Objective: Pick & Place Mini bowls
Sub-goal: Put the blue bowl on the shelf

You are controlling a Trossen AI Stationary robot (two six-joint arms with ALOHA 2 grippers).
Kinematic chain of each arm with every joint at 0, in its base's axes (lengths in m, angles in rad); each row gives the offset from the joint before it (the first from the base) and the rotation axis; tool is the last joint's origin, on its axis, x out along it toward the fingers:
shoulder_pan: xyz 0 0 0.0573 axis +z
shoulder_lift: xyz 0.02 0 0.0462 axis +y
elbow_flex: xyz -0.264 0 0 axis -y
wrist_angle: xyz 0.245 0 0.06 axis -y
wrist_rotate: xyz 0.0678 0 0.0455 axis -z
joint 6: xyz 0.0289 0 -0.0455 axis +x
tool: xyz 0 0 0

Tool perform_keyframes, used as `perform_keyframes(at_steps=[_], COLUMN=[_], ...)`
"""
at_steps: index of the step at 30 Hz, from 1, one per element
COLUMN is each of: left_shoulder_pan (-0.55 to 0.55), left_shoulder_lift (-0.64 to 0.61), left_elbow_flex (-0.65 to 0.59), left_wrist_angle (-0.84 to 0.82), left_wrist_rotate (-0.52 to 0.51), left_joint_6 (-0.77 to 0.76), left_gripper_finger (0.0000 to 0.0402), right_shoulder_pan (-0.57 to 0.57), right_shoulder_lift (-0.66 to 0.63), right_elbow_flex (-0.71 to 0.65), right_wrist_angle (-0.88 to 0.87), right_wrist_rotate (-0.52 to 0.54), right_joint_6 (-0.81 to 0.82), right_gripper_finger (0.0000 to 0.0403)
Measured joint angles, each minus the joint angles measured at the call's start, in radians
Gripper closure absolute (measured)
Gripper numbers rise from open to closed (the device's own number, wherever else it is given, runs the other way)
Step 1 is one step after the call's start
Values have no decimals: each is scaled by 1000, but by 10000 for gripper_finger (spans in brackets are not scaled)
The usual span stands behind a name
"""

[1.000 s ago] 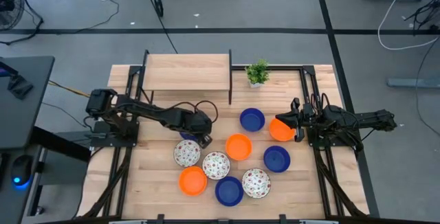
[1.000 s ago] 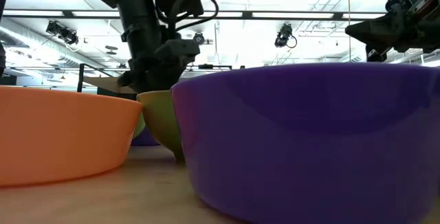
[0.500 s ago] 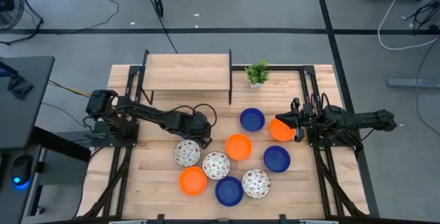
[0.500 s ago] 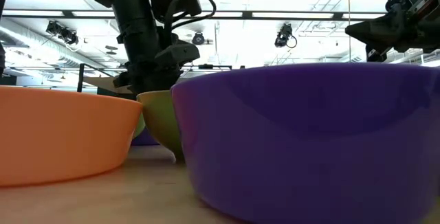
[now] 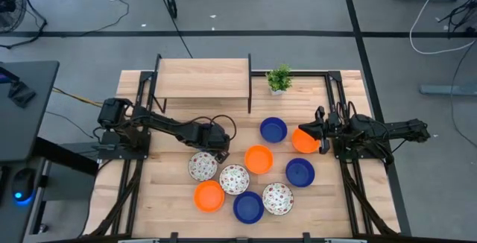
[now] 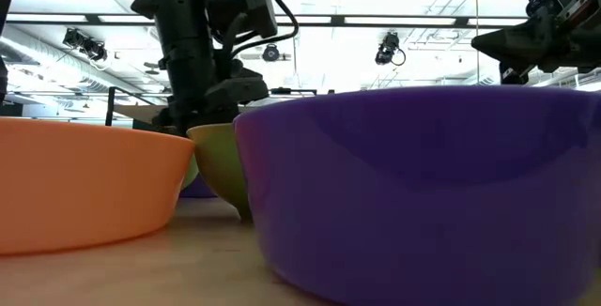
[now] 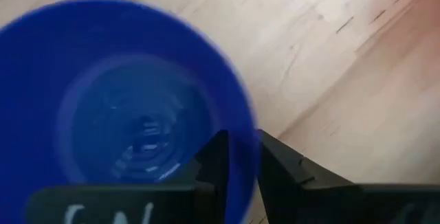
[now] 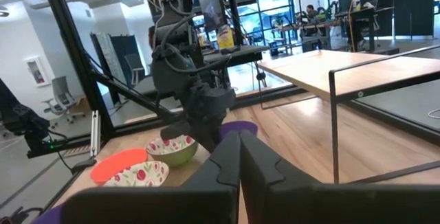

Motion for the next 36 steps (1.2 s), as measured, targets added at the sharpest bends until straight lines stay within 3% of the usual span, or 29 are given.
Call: perform_keyframes(at_steps=[6, 9, 15, 23, 27, 32, 36], left_shoulder_pan=[-6, -9, -13, 20, 106, 281, 410], left_shoulder_lift=[-8, -8, -36, -76, -76, -75, -58], left_elbow_flex=[6, 43, 199, 497, 597, 618, 619], left_wrist_angle=[-8, -36, -149, -206, -209, -214, -191], left_wrist_rotate=[-4, 16, 65, 66, 19, 20, 110], left_joint_6=[86, 153, 339, 633, 809, 963, 1104], left_gripper_finger=[390, 391, 395, 396, 396, 396, 395], right_shoulder_pan=[0, 0, 0, 0, 0, 0, 0], right_shoulder_lift=[0, 0, 0, 0, 0, 0, 0], right_elbow_flex=[0, 0, 0, 0, 0, 0, 0], right_wrist_angle=[-2, -2, -1, -2, -1, -2, -2], right_wrist_rotate=[0, 0, 0, 0, 0, 0, 0], right_joint_6=[0, 0, 0, 0, 0, 0, 0], right_gripper_finger=[397, 397, 397, 397, 397, 397, 397])
